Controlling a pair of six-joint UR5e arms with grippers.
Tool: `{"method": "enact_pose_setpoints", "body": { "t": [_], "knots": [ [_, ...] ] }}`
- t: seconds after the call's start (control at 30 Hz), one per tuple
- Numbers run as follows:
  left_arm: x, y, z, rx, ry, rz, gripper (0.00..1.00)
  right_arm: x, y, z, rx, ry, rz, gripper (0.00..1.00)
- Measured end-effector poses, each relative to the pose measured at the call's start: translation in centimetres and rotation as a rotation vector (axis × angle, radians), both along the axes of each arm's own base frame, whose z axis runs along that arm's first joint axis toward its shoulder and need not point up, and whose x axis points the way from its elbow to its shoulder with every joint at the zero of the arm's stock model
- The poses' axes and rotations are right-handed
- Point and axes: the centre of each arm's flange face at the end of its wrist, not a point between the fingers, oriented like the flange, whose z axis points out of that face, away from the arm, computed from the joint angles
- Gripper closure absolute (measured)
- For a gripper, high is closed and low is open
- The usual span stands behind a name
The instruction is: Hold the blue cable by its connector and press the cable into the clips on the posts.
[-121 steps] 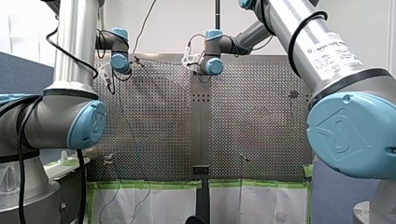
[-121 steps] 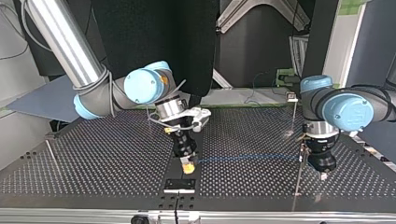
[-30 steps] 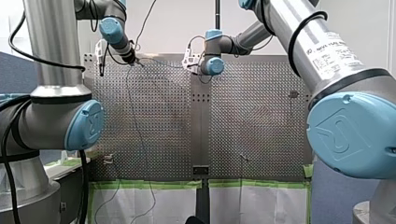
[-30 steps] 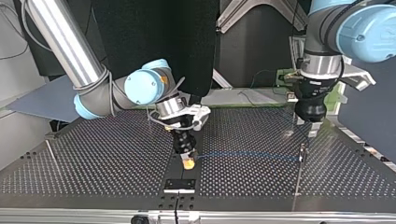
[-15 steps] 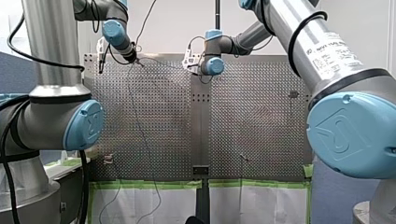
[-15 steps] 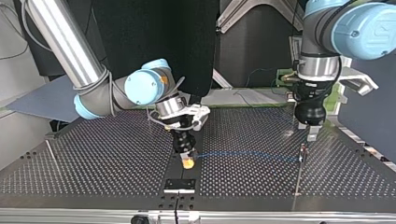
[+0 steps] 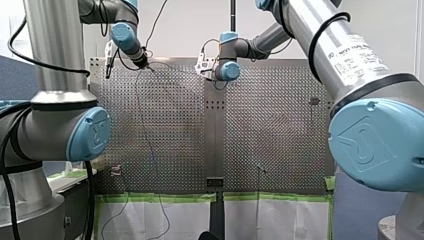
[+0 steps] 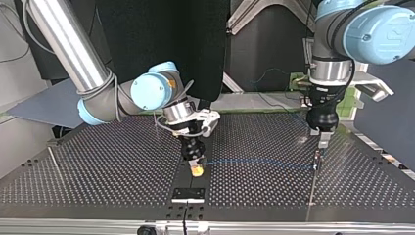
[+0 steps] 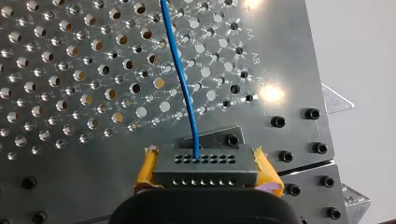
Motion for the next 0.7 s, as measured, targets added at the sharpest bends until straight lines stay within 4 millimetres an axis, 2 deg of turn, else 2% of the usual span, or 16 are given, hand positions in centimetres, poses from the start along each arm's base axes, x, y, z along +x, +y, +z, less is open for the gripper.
{"method": "enact_pose_setpoints", "body": {
  "t": [0.7],
  "knots": [
    [-0.21, 0.19, -0.09, 0.014, 0.008, 0.047, 0.0, 0.0, 0.0, -0.01, 0.0, 0.001, 0.0, 1.0]
  ]
}}
